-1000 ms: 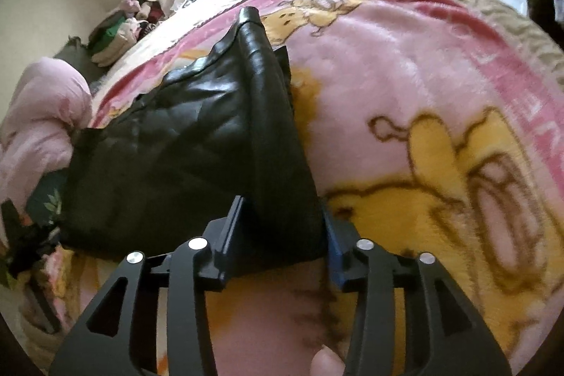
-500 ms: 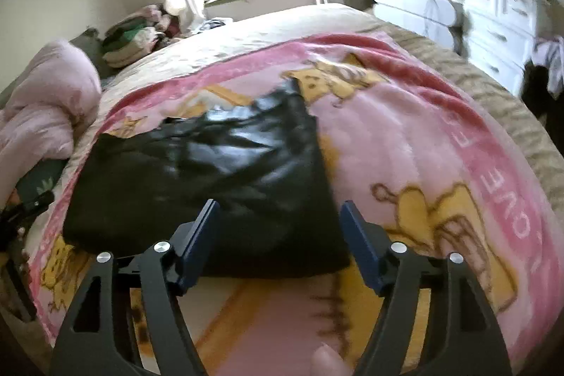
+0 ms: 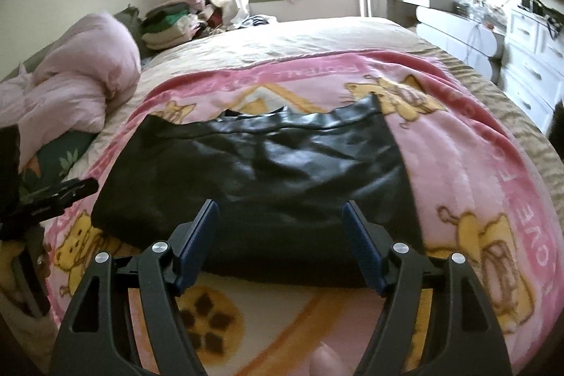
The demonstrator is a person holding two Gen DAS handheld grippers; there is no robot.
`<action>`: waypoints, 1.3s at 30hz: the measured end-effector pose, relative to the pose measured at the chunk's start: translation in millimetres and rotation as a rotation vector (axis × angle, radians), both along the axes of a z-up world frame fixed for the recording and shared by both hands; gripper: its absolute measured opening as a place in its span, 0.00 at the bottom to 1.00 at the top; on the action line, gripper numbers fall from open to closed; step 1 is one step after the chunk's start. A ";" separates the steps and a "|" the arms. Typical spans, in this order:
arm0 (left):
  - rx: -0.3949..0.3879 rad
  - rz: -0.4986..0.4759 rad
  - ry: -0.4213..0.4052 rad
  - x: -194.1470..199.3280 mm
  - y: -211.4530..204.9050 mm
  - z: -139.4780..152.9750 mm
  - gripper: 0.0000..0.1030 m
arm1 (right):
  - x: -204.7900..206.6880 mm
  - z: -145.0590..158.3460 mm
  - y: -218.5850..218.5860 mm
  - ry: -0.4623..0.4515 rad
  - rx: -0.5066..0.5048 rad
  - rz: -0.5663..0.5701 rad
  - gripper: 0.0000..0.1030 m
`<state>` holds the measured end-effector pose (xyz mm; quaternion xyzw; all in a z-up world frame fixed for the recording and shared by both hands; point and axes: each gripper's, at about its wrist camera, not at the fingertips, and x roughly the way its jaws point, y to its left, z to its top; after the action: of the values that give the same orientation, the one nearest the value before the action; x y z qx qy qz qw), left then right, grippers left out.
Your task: Fold large clothes
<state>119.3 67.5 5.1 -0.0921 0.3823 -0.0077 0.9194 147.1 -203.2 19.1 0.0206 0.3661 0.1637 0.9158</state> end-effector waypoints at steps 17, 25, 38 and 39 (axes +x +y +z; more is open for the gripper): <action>0.031 -0.075 0.178 36.7 -16.4 -61.8 0.14 | 30.3 -55.6 88.5 0.164 -0.095 0.127 0.35; 0.005 -0.077 0.180 36.6 -13.5 -65.1 0.14 | 51.4 -81.6 86.1 0.315 -0.073 0.107 0.35; 0.050 -0.009 0.131 40.6 3.4 -48.2 0.29 | 106.8 -43.0 110.1 0.226 -0.059 0.064 0.35; 0.049 -0.011 0.136 41.5 4.4 -52.0 0.29 | 111.5 -47.1 110.2 0.233 -0.063 0.056 0.35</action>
<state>160.8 71.9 -46.9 -0.0681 0.4443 0.0030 0.8933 258.6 -93.0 -27.9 0.0007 0.4757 0.1743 0.8622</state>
